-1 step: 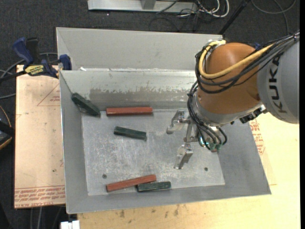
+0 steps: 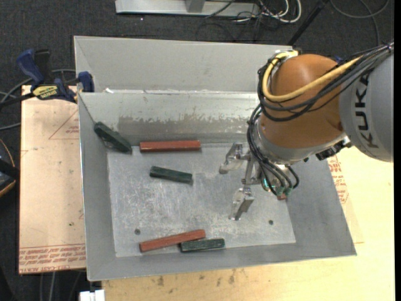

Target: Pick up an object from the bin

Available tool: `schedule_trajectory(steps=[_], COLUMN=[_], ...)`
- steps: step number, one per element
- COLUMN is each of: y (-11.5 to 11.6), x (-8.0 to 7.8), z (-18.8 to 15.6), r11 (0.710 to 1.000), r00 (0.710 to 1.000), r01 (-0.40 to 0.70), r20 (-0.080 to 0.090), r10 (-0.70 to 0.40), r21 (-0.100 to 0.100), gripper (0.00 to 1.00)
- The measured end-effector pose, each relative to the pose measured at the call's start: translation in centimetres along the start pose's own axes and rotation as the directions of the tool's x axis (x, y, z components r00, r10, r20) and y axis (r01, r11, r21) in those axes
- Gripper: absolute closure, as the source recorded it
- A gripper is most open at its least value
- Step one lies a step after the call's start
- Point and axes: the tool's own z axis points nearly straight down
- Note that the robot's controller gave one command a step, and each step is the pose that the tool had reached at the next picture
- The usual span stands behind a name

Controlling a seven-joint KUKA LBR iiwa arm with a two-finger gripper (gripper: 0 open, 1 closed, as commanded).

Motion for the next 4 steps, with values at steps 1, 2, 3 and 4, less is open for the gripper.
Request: schedule_trajectory(steps=[1,2,3,4], y=[0.9,4.7,4.0,4.0], x=[0.0,-1.0,0.2,0.2], z=[5.4,11.7,16.3,16.3], r11=[0.998,0.999,0.985,0.985], r00=[0.998,0.999,0.985,0.985], r01=[0.064,-0.042,0.17,0.17], r20=[0.006,0.004,0.011,0.011], r10=[-0.064,0.042,-0.17,-0.17], r21=[0.0,-0.001,-0.006,-0.006], gripper=[0.0,0.0,1.0,1.0])
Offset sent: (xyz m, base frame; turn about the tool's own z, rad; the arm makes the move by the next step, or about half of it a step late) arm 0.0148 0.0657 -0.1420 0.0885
